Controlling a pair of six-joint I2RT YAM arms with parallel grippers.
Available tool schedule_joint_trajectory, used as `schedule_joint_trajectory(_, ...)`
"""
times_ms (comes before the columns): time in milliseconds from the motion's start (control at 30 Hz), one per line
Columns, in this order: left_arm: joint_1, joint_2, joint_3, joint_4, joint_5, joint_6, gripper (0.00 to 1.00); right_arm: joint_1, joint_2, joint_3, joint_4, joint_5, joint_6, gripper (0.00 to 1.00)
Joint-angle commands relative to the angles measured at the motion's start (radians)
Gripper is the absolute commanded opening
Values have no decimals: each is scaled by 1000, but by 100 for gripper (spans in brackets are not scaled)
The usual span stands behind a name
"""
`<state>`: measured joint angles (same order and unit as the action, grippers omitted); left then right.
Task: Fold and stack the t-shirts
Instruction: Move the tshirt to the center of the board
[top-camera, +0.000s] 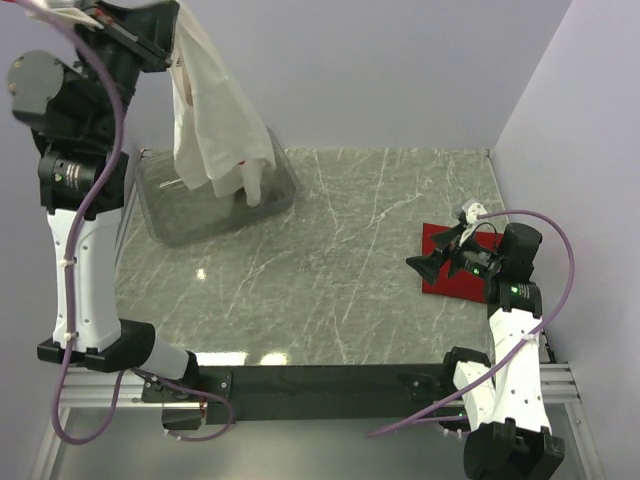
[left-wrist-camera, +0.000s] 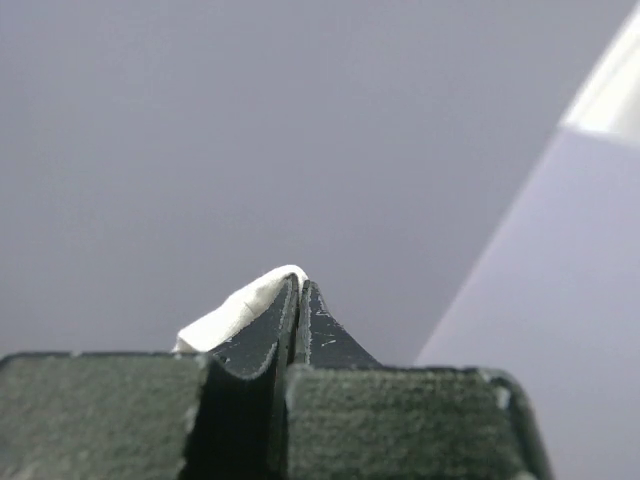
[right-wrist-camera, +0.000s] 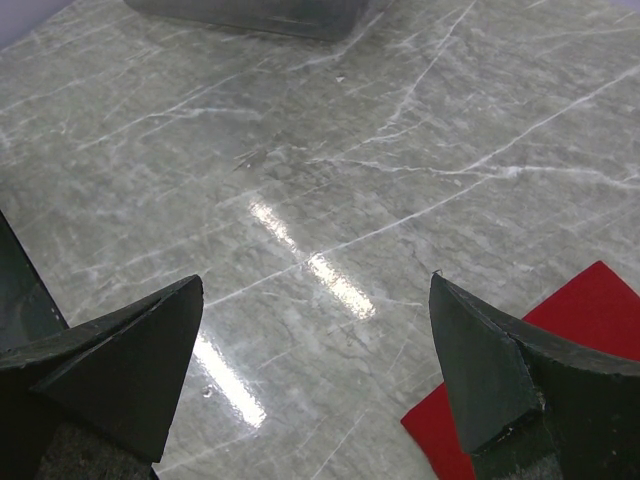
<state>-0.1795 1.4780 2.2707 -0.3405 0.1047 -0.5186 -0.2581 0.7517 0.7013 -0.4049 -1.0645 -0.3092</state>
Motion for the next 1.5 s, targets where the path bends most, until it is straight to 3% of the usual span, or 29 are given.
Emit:
schedule_joint_trajectory(0, -6, -5, 24, 204, 121, -178, 0, 0, 3, 33, 14, -6, -10, 100)
schedule_joint_trajectory(300, -11, 42, 153, 422, 243, -480, 1, 2, 12, 33, 14, -9, -11, 100)
schedule_joint_trajectory(600, -38, 62, 162, 512, 280, -621, 1, 2, 23, 32, 9, -9, -14, 100)
schedule_joint_trajectory(767, -168, 77, 165, 486, 283, -578, 1, 2, 34, 32, 9, -8, -16, 100)
schedule_joint_trajectory(933, -256, 42, 37, 439, 293, -506, 1, 2, 37, 33, 5, 1, -25, 100)
schedule_joint_trajectory(1067, -359, -31, -143, 376, 288, -379, 1, 2, 35, 37, 0, 9, -33, 100)
schedule_joint_trajectory(1167, -399, -112, -355, 313, 259, -316, 1, 2, 37, 37, 0, 9, -33, 100)
schedule_joint_trajectory(1333, -426, -159, -583, 190, 152, -207, 1, 8, 43, 35, 0, 5, -33, 100)
schedule_joint_trajectory(1400, -428, -154, -669, 153, 109, -146, 7, 8, 43, 35, -3, 11, -36, 100)
schedule_joint_trajectory(1467, -445, -137, -713, 68, -12, -42, 33, 8, 46, 38, -6, 12, -41, 100)
